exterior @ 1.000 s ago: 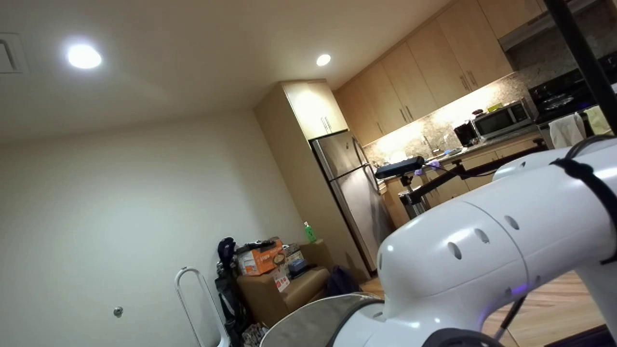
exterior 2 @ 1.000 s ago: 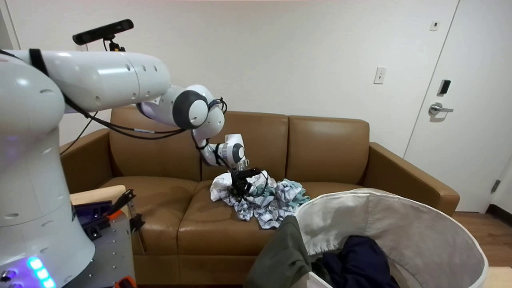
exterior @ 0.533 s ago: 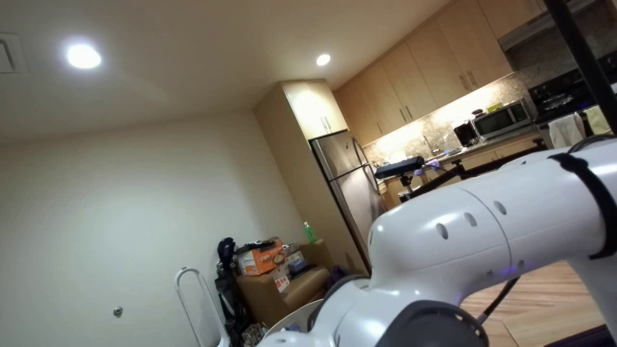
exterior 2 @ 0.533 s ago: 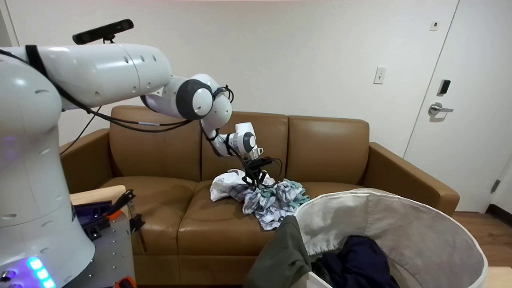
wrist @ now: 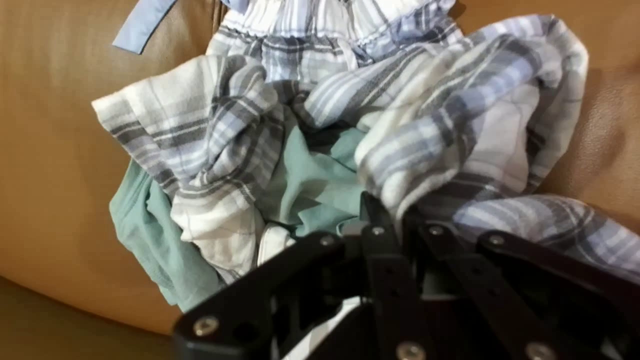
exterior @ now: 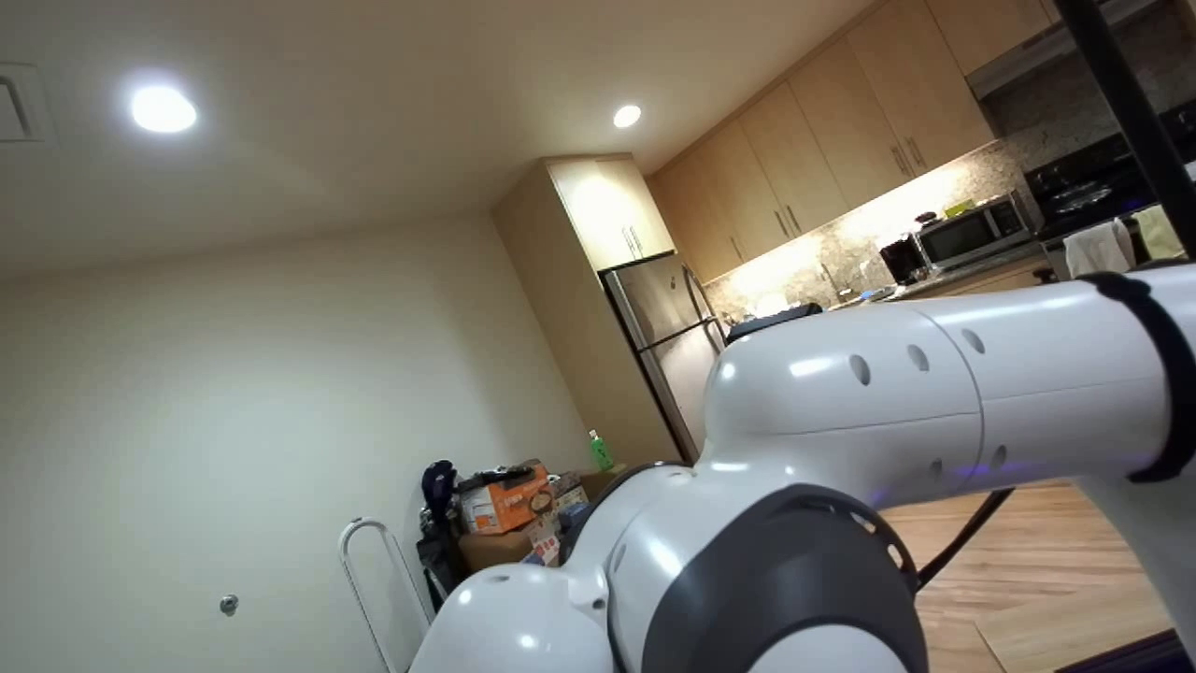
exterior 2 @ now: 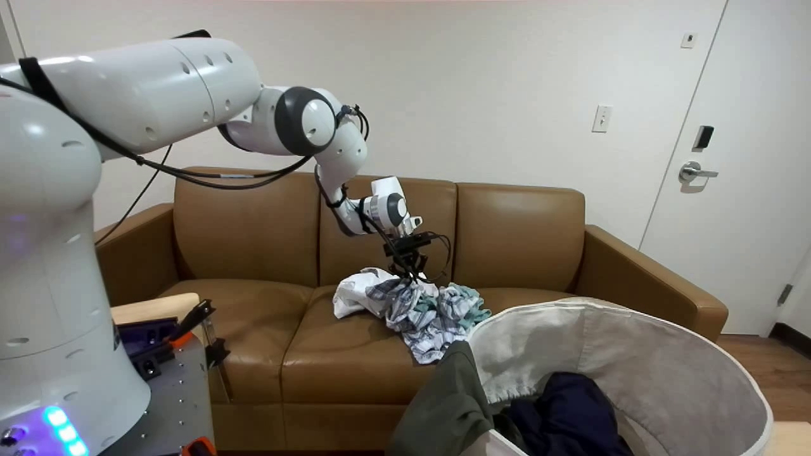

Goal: Pick up one cloth from the couch and put it in the bag

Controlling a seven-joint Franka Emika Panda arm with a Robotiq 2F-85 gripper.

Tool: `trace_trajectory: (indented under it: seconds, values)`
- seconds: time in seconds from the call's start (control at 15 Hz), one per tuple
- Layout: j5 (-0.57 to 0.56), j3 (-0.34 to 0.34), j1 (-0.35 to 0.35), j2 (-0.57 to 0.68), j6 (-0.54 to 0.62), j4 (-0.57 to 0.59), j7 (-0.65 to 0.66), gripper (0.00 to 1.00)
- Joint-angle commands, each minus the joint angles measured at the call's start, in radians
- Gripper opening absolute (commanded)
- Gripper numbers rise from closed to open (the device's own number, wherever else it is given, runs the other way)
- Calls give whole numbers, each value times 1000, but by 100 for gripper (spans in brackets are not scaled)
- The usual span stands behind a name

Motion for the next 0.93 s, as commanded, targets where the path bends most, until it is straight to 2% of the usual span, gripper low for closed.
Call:
trace_trajectory:
  seconds: [0.0,0.2,0.53,0.6,0.73,0.8,0.87]
  values:
    - [-46,-14,15,1,-113,46,37,8]
    - [-24,-92,30,-177,-50,-152,150,8]
    - [-26,-194,66,-369,58,-349,414,8]
    - [-82,-195,64,-406,87,-384,498,8]
    - [-167,-294,137,-467,153,-475,640,8]
    - [-125,-193,47,-373,78,-319,530,9]
    - [-141,-204,57,-395,84,-344,554,8]
